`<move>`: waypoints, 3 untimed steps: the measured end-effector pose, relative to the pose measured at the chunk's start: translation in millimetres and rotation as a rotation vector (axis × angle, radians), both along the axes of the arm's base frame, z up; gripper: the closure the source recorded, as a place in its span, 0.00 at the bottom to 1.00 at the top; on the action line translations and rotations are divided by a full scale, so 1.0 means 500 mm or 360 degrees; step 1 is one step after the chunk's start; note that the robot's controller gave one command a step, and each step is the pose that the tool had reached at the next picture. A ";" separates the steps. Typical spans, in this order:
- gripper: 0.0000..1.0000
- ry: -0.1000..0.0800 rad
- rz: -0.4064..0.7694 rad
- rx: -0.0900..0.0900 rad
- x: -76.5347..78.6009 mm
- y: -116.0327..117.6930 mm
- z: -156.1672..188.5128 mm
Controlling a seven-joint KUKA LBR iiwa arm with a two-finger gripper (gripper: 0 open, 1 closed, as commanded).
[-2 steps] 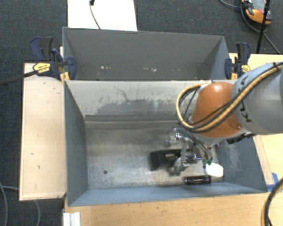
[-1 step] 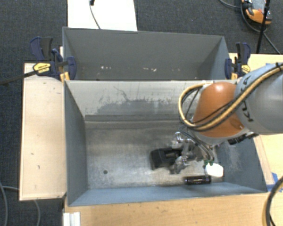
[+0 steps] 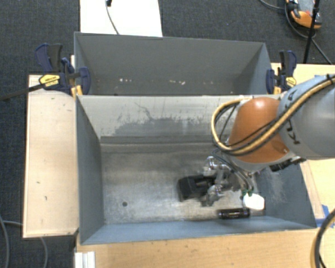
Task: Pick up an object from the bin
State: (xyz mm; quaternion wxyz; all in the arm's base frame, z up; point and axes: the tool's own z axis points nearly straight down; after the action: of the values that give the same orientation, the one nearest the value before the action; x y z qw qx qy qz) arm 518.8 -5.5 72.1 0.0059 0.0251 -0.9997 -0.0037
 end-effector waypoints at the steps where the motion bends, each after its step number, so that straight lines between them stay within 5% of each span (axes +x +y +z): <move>1: 1.00 -0.0001 0.0001 -0.0001 -0.001 0.001 0.002; 3: 1.00 0.0001 0.0001 -0.0009 -0.006 -0.003 0.048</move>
Offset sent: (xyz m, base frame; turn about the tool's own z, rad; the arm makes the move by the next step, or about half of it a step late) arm -0.0001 0.0001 0.1231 0.0000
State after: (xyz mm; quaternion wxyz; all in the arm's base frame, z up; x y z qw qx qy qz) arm 515.7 -6.8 96.1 0.0063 0.0253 -0.9997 -0.0010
